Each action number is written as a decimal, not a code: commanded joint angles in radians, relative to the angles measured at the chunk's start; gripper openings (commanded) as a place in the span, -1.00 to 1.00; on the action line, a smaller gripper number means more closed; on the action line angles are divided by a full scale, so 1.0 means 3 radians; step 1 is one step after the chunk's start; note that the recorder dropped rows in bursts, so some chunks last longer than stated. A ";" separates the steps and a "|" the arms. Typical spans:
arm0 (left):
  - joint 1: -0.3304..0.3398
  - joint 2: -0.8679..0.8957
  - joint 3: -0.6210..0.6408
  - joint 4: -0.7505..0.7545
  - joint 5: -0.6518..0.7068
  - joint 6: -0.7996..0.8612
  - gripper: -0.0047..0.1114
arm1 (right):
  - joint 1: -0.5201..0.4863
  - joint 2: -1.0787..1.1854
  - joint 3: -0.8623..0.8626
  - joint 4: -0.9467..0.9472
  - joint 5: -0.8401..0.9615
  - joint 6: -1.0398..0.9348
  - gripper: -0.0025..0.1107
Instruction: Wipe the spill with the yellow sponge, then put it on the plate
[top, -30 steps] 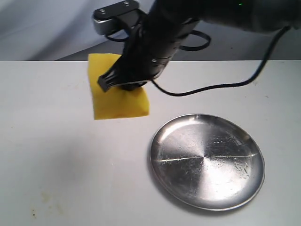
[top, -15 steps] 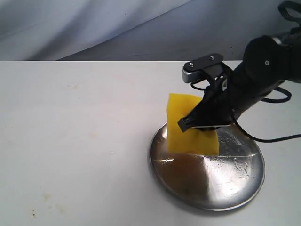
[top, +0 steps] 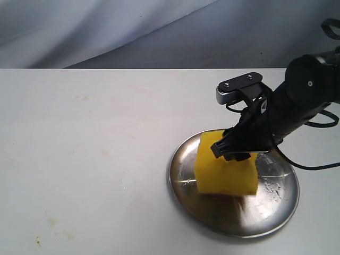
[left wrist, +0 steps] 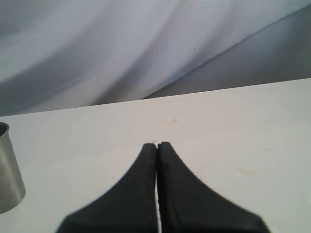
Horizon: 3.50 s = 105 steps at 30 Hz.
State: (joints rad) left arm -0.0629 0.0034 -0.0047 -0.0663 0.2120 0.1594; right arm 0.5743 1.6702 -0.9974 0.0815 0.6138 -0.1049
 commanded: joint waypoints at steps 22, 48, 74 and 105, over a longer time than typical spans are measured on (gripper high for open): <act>-0.0021 -0.0011 0.0016 -0.0008 -0.0022 0.0001 -0.92 | -0.0020 -0.2126 0.1249 0.0054 -0.0998 0.0761 -0.84; -0.0021 -0.0011 0.0016 -0.0008 -0.0022 0.0001 -0.92 | -0.1215 -0.4330 0.3325 0.0206 -0.2774 0.0350 -0.96; -0.0021 -0.0011 0.0016 -0.0008 -0.0022 0.0001 -0.92 | -0.1612 -0.5567 0.3325 -0.0133 -0.2216 0.0370 -0.96; -0.0021 -0.0011 0.0016 -0.0008 -0.0022 0.0001 -0.92 | -0.1612 -0.5567 0.3325 -0.0118 -0.2186 0.0377 -0.96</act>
State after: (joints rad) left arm -0.0629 0.0034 -0.0047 -0.0663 0.2120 0.1594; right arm 0.0995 0.0027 -0.0038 0.0565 -0.0470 0.0000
